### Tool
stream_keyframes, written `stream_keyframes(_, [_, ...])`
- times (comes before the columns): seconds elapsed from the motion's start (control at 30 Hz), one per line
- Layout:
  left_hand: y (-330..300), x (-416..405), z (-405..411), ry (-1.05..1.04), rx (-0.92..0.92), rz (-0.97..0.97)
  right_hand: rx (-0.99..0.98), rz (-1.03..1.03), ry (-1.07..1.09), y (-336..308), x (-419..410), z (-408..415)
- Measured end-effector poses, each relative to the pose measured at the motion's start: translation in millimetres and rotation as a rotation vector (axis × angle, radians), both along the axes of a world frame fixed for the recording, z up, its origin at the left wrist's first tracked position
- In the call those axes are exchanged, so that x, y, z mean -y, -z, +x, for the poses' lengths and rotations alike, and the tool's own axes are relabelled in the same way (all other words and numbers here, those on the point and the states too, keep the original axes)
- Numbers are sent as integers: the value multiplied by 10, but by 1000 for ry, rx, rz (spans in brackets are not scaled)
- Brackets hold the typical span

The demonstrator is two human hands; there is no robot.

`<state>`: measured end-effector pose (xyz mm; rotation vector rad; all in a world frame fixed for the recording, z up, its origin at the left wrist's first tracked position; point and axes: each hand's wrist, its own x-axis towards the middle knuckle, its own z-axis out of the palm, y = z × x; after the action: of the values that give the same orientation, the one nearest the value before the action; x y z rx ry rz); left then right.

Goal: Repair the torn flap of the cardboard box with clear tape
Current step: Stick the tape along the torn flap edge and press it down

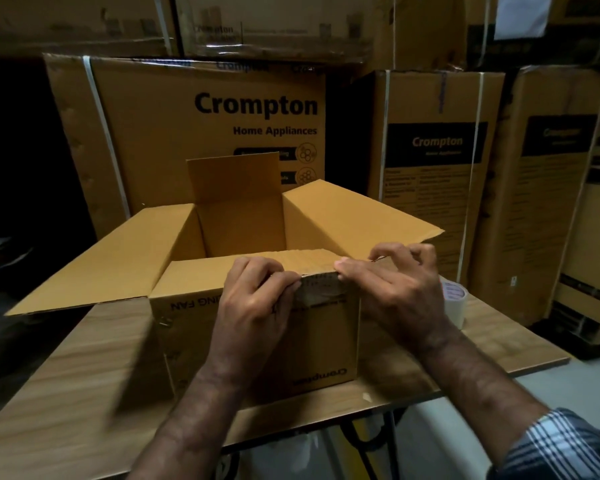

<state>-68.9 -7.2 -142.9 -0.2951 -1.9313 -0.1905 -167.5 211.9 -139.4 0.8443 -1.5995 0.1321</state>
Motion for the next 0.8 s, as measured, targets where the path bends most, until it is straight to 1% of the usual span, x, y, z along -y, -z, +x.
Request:
stream_keyframes(0.13, [-26,29,49,-28,23,-3,-27,9,42,16,-87,-13])
stream_keyframes(0.27, [-24,79,107,-36,45,14,-54,41,152,97,-190,2])
stream_keyframes(0.37, [-11,170,175,-86,30,48,27,18,168,111,-208,85])
stream_keyframes(0.43, [-10,214,234,-139,-8,102,106,-56,144,76,-127,206])
stream_keyframes(0.5, [-30,174,262,-140,-32,97,233,-146,6,10,18,379])
stream_keyframes(0.53, [-46,125,247,-112,-24,65,351,-177,-104,-39,112,478])
stream_keyframes(0.6, [-82,20,177,-55,18,35,659,-174,-292,-127,340,629])
stream_keyframes(0.67, [-96,-36,109,-33,52,107,899,-144,-384,-147,589,693])
stream_keyframes(0.73, [-63,-31,59,-23,77,156,971,-222,-401,-145,736,676])
stream_keyframes(0.8, [-20,-17,38,-7,106,123,996,-332,-374,-124,762,607])
